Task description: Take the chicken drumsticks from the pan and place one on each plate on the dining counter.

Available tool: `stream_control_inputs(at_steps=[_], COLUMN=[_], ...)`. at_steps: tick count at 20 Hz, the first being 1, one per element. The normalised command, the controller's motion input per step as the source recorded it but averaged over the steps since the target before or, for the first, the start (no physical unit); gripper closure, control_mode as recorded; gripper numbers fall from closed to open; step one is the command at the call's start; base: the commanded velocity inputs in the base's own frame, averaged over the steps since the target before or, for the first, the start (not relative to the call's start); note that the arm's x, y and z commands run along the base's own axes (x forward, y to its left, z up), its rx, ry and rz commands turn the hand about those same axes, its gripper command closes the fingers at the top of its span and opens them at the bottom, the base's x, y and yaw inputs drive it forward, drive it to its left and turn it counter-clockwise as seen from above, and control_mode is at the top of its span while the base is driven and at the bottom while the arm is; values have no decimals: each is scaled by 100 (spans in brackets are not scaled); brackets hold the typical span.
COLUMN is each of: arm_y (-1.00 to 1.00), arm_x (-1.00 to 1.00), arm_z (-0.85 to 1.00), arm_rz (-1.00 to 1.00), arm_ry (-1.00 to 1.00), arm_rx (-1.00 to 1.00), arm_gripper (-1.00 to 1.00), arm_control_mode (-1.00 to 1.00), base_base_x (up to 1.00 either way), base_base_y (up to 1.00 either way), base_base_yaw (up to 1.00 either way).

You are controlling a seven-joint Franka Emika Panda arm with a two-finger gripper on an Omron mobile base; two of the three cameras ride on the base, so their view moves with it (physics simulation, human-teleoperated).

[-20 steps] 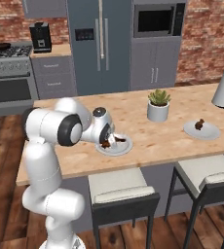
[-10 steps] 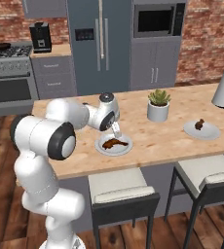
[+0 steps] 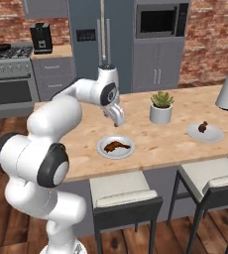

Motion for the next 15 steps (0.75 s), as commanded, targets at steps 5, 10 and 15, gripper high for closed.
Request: stream_control_inputs(at_steps=[5, 10, 15], arm_y=[78, 74, 67], arm_x=[-100, -100, -100], arm_z=[72, -26, -96], arm_rz=[12, 13, 8], arm_ry=[39, 6, -2], arm_rx=[-21, -7, 5], arm_gripper=[-100, -100, -100], arm_control_mode=[-100, -100, -100], base_base_x=[0, 0, 0], base_base_y=[0, 0, 0], base_base_yaw=[0, 0, 0])
